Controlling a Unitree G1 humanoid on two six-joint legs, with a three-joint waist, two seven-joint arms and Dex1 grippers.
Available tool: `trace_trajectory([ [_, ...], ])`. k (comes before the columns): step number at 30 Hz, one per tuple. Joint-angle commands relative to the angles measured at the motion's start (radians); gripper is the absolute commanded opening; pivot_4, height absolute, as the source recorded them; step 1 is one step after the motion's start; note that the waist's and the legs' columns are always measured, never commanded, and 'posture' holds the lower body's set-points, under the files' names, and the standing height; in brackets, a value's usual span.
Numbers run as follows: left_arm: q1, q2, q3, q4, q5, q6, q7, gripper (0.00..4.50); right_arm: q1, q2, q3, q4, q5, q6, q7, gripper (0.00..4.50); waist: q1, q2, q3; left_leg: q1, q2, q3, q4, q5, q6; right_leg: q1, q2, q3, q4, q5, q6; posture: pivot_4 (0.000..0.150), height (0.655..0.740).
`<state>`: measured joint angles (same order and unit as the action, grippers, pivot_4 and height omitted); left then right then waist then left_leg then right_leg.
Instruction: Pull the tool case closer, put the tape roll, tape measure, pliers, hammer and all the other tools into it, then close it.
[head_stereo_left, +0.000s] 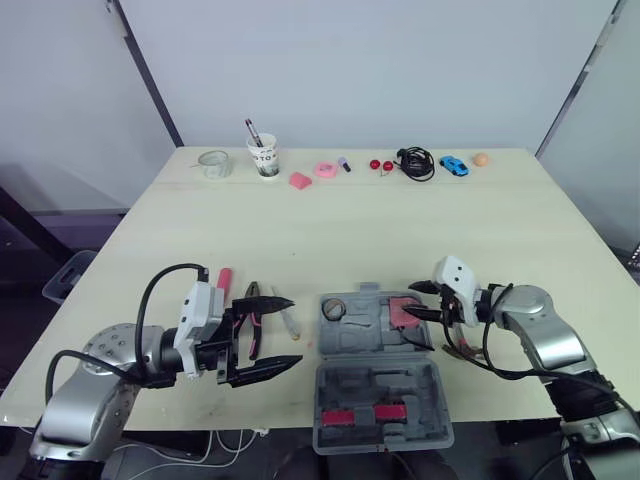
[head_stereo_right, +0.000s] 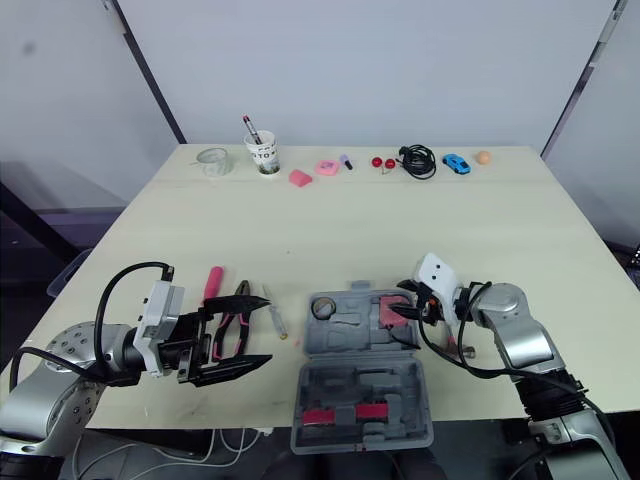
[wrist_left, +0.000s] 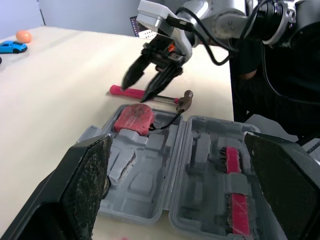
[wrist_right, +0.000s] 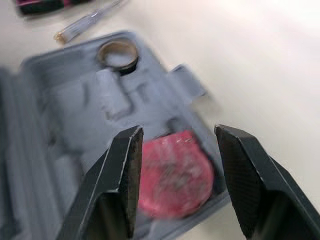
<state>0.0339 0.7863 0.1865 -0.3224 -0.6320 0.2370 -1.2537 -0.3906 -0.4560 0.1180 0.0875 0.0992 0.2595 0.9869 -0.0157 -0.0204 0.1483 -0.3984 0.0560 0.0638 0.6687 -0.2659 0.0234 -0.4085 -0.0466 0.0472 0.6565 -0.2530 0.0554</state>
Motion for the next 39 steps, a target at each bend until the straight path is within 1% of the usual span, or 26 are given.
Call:
trace_trajectory([
  [1,-0.016,0.007,0.013,-0.009,-0.016,-0.004,-0.011,4.50,0.026,0.029,-0.036,0.037,0.054,-0.103,-0.007,2.27,0.001,0.000,0.000,0.000,0.000,0.000,0.000,0.000,0.000,0.000,0.000,0.000,0.000,0.000,0.000,0.150,0.7400],
  [6,-0.028,0.003,0.015,0.001,-0.016,-0.003,-0.014,4.50,0.045,0.073,-0.050,0.159,0.085,-0.258,-0.003,2.27,0.001,0.000,0.000,0.000,0.000,0.000,0.000,0.000,0.000,0.000,0.000,0.000,0.000,0.000,0.000,0.150,0.7400],
  [10,-0.030,0.003,0.016,0.006,-0.014,-0.005,-0.016,4.50,0.039,0.086,-0.048,0.259,0.089,-0.332,0.000,2.27,0.000,0.000,0.000,0.000,0.000,0.000,0.000,0.000,0.000,0.000,0.000,0.001,0.000,0.000,0.000,0.150,0.7400],
  [14,-0.027,0.001,0.017,0.005,-0.013,-0.007,-0.011,4.50,0.023,0.096,-0.029,0.403,0.056,-0.406,-0.010,2.27,-0.001,0.000,0.000,0.001,0.000,0.001,0.000,0.000,0.000,0.000,0.000,0.001,0.000,0.000,0.000,0.150,0.7400],
  [17,-0.025,0.000,0.018,0.002,-0.014,-0.005,-0.008,4.50,0.011,0.094,-0.007,0.470,0.031,-0.440,-0.004,2.27,-0.001,-0.001,0.000,0.002,0.000,0.001,0.000,0.000,0.000,0.000,0.000,0.002,0.001,0.000,0.000,0.150,0.7400],
  [22,-0.015,-0.001,0.021,0.000,-0.011,-0.007,-0.004,4.50,-0.018,0.079,0.037,0.534,-0.035,-0.379,-0.027,2.27,-0.003,-0.002,-0.001,0.003,0.000,0.002,0.000,0.000,0.000,0.000,0.000,0.003,0.001,0.000,0.000,0.150,0.7400],
  [25,-0.003,-0.005,0.024,-0.009,-0.012,-0.007,0.005,4.50,-0.026,0.071,0.068,0.547,-0.065,-0.302,-0.033,2.27,-0.005,-0.005,-0.003,0.005,0.001,0.003,0.000,0.000,0.000,0.002,0.000,0.003,0.002,0.000,0.000,0.150,0.7400],
  [29,0.012,-0.011,0.031,-0.014,-0.011,-0.008,0.019,4.50,-0.030,0.041,0.121,0.534,-0.106,-0.172,-0.010,2.27,-0.006,-0.007,-0.005,0.012,0.001,0.004,0.000,0.000,0.000,0.008,0.000,0.004,0.001,0.000,-0.001,0.150,0.7400],
  [32,0.024,-0.023,0.036,-0.011,-0.015,-0.009,0.036,4.50,-0.031,0.049,0.099,0.497,-0.080,-0.204,-0.034,2.27,-0.005,-0.010,-0.008,0.019,0.001,0.005,-0.001,0.000,0.000,0.013,0.000,0.005,0.001,-0.001,-0.001,0.150,0.7400],
  [35,0.031,-0.039,0.044,0.012,-0.011,-0.013,0.058,4.50,-0.034,0.060,0.057,0.434,-0.052,-0.256,-0.078,2.27,0.000,-0.014,-0.012,0.018,0.001,0.005,-0.001,0.000,0.000,0.013,-0.001,0.005,0.001,-0.001,-0.001,0.150,0.7400],
  [37,0.050,-0.054,0.054,0.034,0.002,-0.025,0.076,4.50,-0.025,0.077,0.013,0.383,-0.021,-0.283,-0.122,2.27,-0.001,-0.012,-0.010,0.018,0.001,0.006,-0.001,0.000,0.000,0.013,-0.001,0.006,0.001,-0.001,-0.001,0.150,0.7400],
  [39,0.072,-0.080,0.075,0.057,0.011,-0.034,0.116,4.50,0.011,0.091,-0.022,0.294,0.022,-0.335,-0.135,2.27,-0.001,-0.008,-0.008,0.017,0.001,0.006,-0.001,0.000,0.000,0.012,-0.001,0.006,0.001,-0.001,-0.001,0.150,0.7400],
])
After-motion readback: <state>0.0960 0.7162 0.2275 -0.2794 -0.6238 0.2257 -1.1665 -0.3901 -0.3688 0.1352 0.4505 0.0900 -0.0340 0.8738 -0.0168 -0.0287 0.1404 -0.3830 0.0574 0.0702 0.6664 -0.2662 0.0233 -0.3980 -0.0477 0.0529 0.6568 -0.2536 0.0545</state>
